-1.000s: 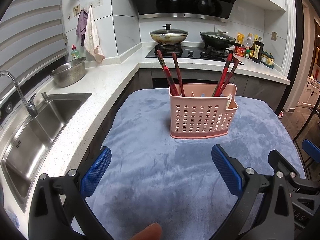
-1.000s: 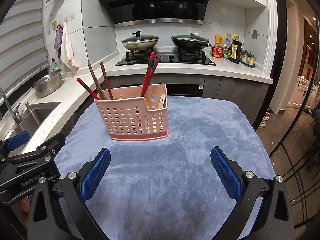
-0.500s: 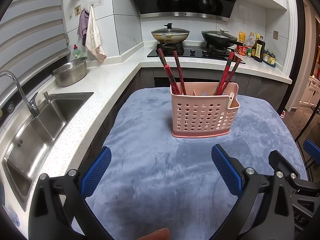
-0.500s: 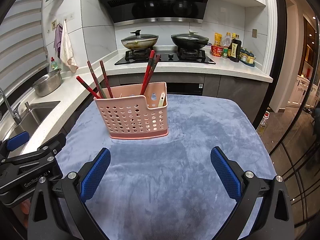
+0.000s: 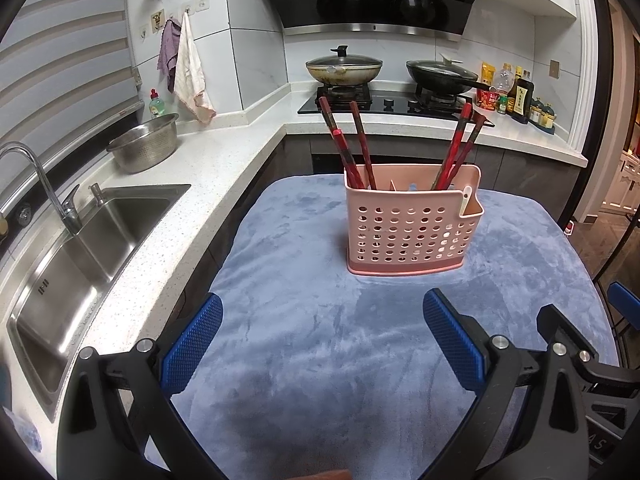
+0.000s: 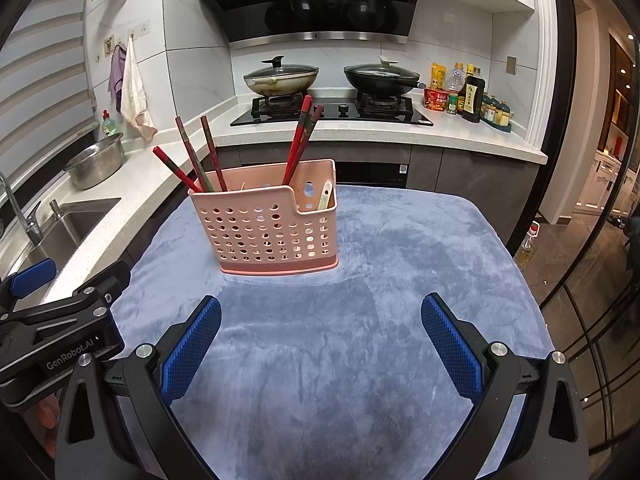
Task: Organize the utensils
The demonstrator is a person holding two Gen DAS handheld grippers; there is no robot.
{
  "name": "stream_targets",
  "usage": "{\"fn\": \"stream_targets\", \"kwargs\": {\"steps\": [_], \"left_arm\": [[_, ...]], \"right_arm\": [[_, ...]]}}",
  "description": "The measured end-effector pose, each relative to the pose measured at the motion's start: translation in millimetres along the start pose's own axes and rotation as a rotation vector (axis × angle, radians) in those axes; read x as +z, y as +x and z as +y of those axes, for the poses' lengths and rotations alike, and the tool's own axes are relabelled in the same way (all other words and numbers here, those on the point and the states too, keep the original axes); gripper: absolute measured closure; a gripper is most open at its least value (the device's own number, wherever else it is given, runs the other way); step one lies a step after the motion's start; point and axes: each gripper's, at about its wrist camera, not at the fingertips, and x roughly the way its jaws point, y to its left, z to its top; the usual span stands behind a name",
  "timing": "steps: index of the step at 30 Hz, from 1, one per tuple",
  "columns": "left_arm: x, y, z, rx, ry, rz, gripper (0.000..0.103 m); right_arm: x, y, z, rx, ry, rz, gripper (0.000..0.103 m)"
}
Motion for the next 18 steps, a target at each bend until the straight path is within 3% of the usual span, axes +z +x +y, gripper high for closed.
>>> {"fn": "stream_targets", "kwargs": {"steps": [18], "left_arm": [[1.8,1.5,-3.0,0.014,0.01,0.012,0.007]], "right_arm": [[-2.9,4.1,-2.0,-0.001,0.002,0.011,0.006]]}}
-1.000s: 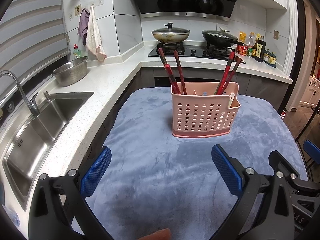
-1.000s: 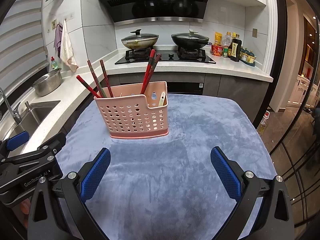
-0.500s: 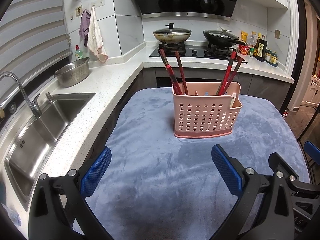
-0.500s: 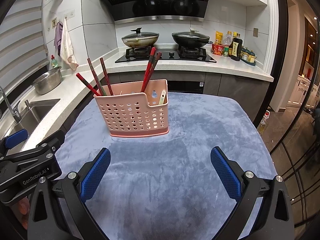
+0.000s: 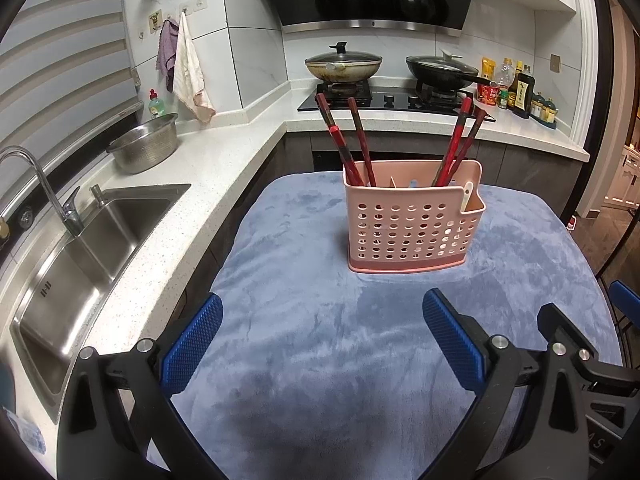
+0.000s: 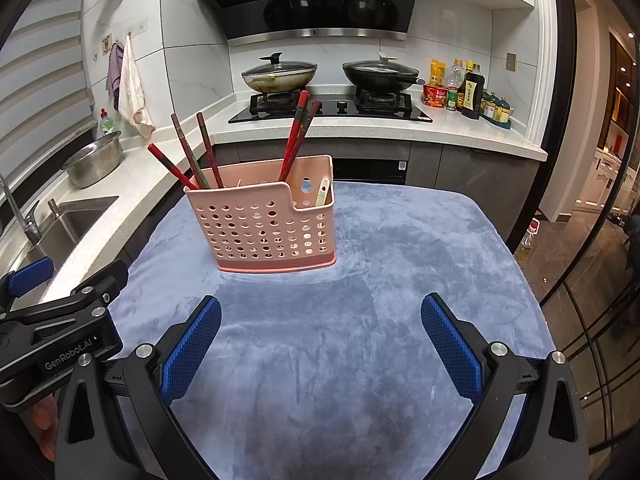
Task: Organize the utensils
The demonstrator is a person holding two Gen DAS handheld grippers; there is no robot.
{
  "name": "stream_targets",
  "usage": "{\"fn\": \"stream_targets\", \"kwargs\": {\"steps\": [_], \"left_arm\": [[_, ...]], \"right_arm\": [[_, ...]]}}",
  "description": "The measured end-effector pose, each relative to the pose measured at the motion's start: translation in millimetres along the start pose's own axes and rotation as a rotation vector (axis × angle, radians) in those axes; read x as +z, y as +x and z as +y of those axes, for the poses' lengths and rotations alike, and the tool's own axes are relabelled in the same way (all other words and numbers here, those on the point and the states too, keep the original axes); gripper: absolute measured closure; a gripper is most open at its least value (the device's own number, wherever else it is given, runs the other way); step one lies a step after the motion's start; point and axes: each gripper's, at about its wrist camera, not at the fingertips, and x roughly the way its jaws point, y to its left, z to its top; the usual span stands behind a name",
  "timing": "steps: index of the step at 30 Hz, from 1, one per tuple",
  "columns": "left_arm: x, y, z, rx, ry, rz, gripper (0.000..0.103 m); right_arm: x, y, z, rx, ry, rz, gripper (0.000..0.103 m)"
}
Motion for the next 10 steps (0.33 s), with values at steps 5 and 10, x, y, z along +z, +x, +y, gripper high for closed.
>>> {"fn": "stream_targets", "kwargs": {"steps": [5,10], "left_arm": [[-0.1,0.7,-0.6,-0.003,0.002,0.003,0.007],[-0.3,2.9,0.5,-0.009,-0.006,0.003,0.007]], "right_arm": [[-0.6,-0.5,0.0,0.001,0.003,0.001,0.006],[-0.6,0.3,-0.4,0.004,0.006,0.006,0.006]]}}
